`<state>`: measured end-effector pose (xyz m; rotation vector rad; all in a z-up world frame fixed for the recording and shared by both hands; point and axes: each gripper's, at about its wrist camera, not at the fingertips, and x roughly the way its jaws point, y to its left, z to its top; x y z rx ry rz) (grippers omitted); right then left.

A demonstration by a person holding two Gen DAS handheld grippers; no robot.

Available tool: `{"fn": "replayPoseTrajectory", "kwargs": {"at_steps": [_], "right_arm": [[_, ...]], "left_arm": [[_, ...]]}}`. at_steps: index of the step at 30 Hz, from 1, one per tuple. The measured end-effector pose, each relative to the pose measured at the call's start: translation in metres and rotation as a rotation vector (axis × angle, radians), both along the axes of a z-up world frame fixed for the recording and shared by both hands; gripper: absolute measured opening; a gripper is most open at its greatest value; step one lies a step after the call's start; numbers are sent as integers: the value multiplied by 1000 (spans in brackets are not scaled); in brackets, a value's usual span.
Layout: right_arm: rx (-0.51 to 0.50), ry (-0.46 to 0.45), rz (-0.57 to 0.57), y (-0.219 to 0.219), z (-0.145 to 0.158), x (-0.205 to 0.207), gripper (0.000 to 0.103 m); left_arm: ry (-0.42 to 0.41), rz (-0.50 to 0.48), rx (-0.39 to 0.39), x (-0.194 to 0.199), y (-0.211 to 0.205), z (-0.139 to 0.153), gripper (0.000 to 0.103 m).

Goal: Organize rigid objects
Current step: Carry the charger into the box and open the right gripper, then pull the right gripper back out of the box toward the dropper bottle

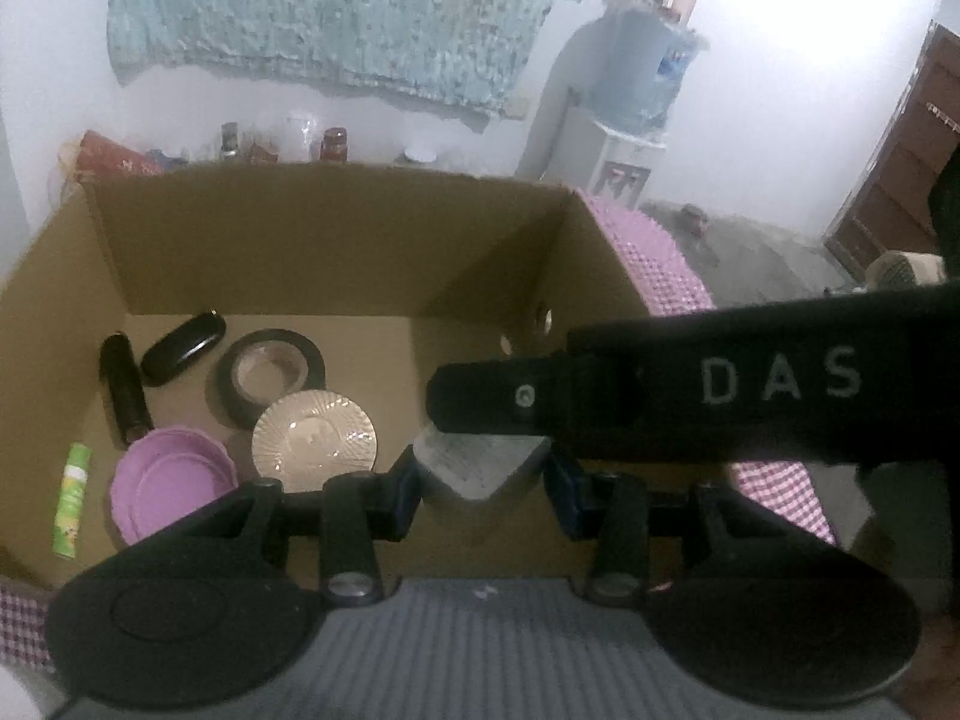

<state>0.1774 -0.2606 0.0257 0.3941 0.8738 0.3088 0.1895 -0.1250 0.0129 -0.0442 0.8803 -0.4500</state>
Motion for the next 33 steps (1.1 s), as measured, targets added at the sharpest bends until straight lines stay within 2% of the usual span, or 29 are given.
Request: {"fn": "replayPoseTrajectory", "kwargs": {"at_steps": [2, 3, 11, 12, 14, 16, 19, 24, 28, 33], "right_arm": [[-16, 5, 22, 3, 0, 3, 35], [-26, 6, 30, 5, -1, 5, 34], [-67, 1, 43, 10, -3, 14, 35], [-65, -4, 40, 9, -2, 14, 36], [-56, -20, 31, 8, 0, 11, 36], [-45, -41, 16, 5, 7, 3, 36], [-18, -80, -5, 0, 22, -15, 36], [31, -174, -36, -5, 53, -61, 37], [72, -224, -36, -3, 65, -103, 38], [106, -217, -12, 12, 56, -138, 39]], "left_arm": [[7, -7, 3, 1, 2, -3, 32], [11, -9, 4, 2, 2, -4, 30], [20, -8, 16, 2, 2, -9, 31], [16, -8, 15, 0, 4, -8, 32], [-1, -13, 10, -6, 7, -3, 40], [-31, -18, 4, -14, 10, 5, 50], [-89, -25, -5, -33, 19, 23, 59], [-231, -40, -29, -85, 47, 57, 71], [-309, -25, -8, -125, 71, 69, 74], [-322, 34, 40, -157, 97, 49, 74]]}}
